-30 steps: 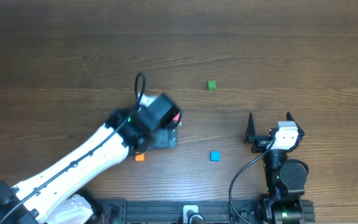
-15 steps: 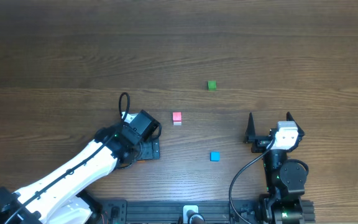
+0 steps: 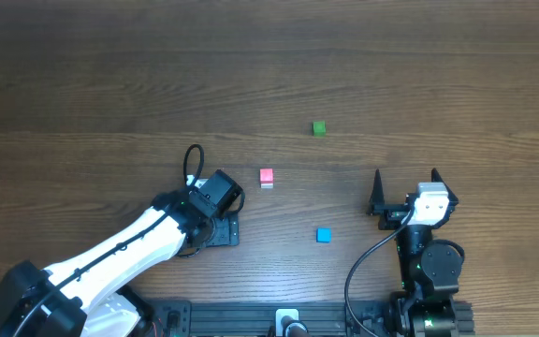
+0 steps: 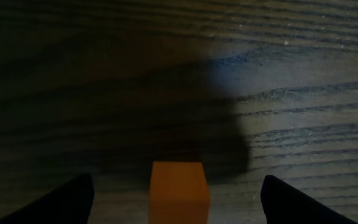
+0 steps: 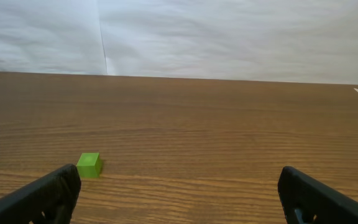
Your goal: Stack Cubes
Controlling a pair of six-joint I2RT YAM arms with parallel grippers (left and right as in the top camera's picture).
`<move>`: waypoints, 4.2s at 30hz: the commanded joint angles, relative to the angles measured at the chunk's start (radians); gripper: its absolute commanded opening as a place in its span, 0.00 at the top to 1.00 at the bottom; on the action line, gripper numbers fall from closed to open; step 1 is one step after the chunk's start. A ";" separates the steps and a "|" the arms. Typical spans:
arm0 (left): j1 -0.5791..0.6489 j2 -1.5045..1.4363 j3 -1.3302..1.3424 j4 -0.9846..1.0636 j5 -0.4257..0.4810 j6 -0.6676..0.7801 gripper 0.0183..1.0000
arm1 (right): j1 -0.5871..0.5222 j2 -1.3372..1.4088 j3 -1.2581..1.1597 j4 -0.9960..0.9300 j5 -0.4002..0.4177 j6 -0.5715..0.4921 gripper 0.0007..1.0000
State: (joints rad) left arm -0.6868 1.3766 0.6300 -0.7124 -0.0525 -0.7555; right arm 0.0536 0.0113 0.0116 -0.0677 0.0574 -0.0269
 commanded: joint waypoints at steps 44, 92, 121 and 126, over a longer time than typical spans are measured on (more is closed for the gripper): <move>0.004 0.071 -0.003 0.040 0.063 0.014 0.84 | -0.004 -0.005 -0.006 -0.003 -0.008 0.003 0.01; -0.053 0.526 0.812 -0.275 0.010 -0.032 0.96 | -0.004 -0.005 -0.006 -0.003 -0.008 0.003 0.01; -0.053 0.553 0.812 -0.264 0.006 -0.038 0.95 | -0.004 -0.005 -0.006 -0.003 -0.008 0.003 0.01; -0.053 0.562 0.812 -0.264 0.006 -0.038 0.95 | -0.004 -0.005 -0.006 -0.003 -0.008 0.003 0.01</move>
State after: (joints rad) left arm -0.7349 1.9095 1.4223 -0.9787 -0.0410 -0.7792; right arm 0.0536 0.0113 0.0116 -0.0677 0.0574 -0.0273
